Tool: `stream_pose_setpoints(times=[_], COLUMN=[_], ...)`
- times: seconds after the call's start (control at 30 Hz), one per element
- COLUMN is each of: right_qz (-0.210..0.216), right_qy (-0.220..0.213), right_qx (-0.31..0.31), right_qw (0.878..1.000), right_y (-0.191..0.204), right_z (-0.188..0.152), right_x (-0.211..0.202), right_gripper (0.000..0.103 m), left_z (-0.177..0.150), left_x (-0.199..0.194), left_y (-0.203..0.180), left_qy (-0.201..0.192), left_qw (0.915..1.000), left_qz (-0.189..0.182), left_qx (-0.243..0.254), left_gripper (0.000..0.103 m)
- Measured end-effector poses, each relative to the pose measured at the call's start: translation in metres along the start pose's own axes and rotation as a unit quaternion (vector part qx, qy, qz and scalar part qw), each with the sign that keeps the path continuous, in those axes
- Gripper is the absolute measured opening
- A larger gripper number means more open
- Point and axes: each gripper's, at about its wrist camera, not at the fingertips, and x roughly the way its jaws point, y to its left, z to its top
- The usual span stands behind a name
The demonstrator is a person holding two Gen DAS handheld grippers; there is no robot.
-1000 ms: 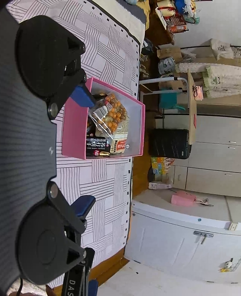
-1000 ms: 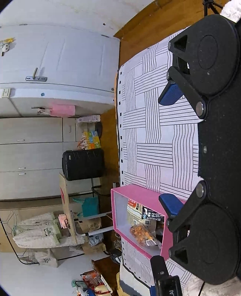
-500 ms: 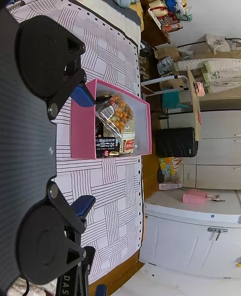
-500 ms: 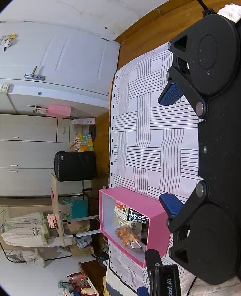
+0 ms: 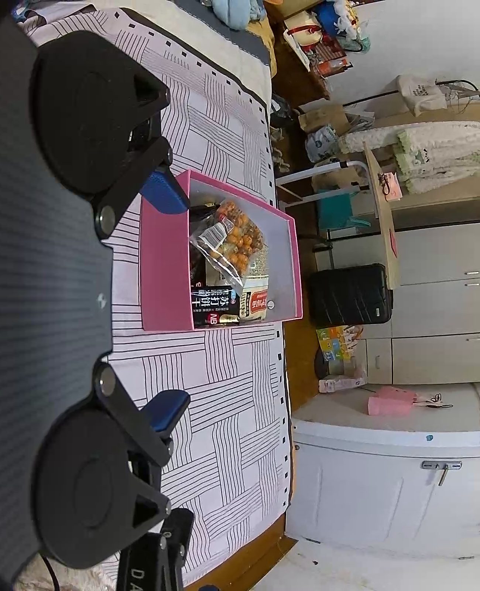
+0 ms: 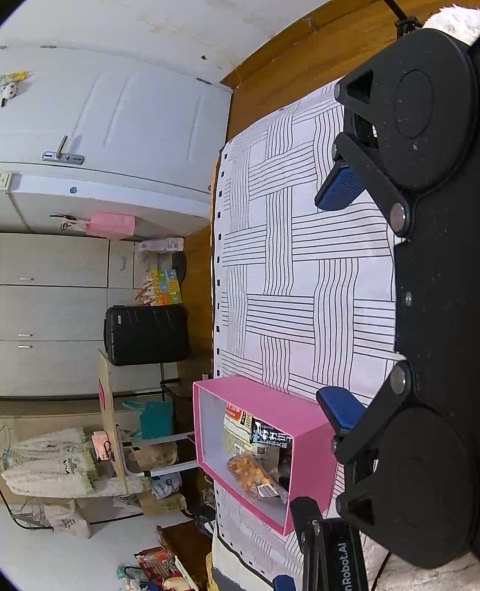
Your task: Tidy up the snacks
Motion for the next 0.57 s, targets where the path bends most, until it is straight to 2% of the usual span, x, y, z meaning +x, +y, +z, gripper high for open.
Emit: stream_pose_setpoints(times=[0.57], right_qz=[-0.005], right_qy=[0.006], right_qx=[-0.003], right_qw=[1.000], right_y=[0.0002], right_z=[0.0010], right_x=[0.0048], right_gripper=[0.103], left_z=[-0.0015], left_x=[0.0026], left_y=[0.0067], left_qy=[0.008], left_qw=[0.9998], left_qz=[-0.001], left_qx=[-0.020], left_gripper=[0.103])
